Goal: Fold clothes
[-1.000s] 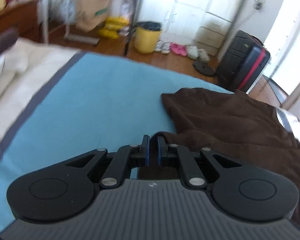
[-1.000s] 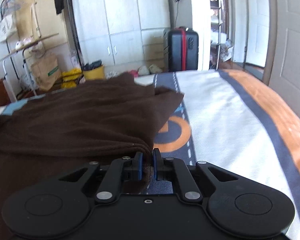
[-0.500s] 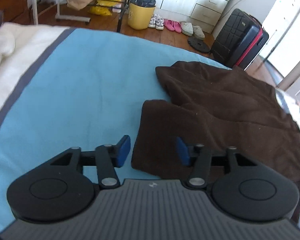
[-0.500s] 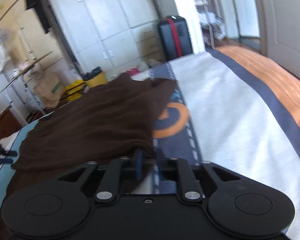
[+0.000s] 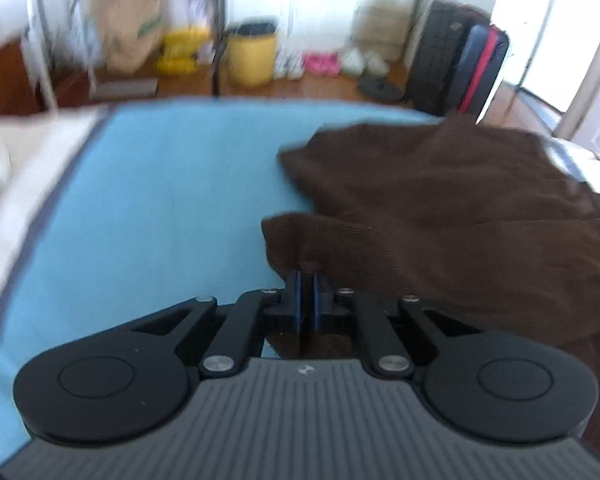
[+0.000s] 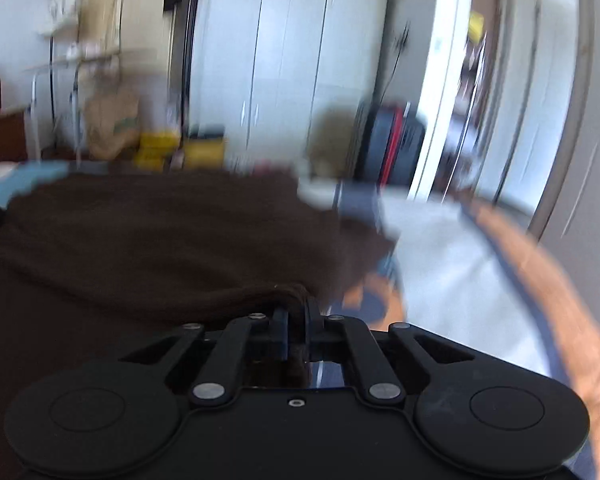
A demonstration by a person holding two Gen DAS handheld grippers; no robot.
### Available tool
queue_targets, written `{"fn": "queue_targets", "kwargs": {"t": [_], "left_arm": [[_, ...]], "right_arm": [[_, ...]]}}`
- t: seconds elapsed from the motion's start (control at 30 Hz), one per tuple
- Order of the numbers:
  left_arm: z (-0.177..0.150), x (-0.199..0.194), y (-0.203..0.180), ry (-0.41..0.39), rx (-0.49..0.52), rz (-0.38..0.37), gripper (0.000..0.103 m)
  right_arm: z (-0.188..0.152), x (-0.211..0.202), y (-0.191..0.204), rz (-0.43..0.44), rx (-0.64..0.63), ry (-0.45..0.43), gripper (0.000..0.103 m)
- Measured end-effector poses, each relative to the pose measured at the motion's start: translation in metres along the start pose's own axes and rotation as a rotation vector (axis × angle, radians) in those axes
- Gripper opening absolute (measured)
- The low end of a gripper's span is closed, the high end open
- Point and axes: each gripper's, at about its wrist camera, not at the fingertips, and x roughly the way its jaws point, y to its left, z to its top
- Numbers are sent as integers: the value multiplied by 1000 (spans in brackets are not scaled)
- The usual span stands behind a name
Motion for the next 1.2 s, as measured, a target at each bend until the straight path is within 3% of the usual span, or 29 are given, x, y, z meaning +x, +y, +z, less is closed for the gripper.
{"fn": "queue_targets", "kwargs": {"t": [0.1, 0.13, 0.2, 0.3, 0.37, 0.4, 0.5, 0.6, 0.7, 0.83, 0.9, 1.0, 1.1, 1.13, 1.17, 1.2], "left_arm": [[7, -19, 3, -5, -88, -128, 5], [5, -17, 3, 15, -97, -126, 5], [1, -10, 2, 62, -108, -107, 5], [-17, 17, -2, 200, -43, 8, 6], [-20, 18, -2, 215, -32, 16, 7], [-18, 16, -2, 214, -18, 18, 14], [-13, 9, -3, 208, 31, 98, 38], [-11, 9, 2, 177, 65, 166, 38], [-6, 10, 18, 161, -5, 97, 40], [12, 26, 38, 139, -133, -78, 42], [27, 41, 43, 121, -152, -120, 46], [50, 67, 48, 104, -198, -53, 47], [63, 94, 50, 116, -193, -82, 47], [65, 104, 48, 132, -184, -103, 47], [62, 108, 43, 134, -165, -110, 48], [61, 108, 35, 116, -113, -107, 41]], "right_arm": [[5, -22, -17, -59, 95, -18, 7], [4, -26, -25, -69, 137, 3, 7], [-4, -25, -36, -49, 209, 65, 7], [-19, -13, -46, -10, 297, 179, 8], [-25, -3, -52, 9, 368, 248, 10], [-25, -3, -57, 26, 407, 254, 12], [-19, -9, -72, 74, 493, 250, 32], [-16, -17, -90, 166, 619, 189, 43], [-17, -18, -110, 279, 750, 153, 61], [-19, 16, -120, 296, 797, 212, 66], [-17, 38, -120, 296, 805, 273, 66], [-1, 76, -120, 295, 757, 250, 66], [16, 109, -110, 283, 642, 226, 67], [22, 117, -103, 278, 577, 218, 66], [28, 125, -96, 273, 513, 211, 31], [34, 131, -83, 260, 379, 218, 10]]}}
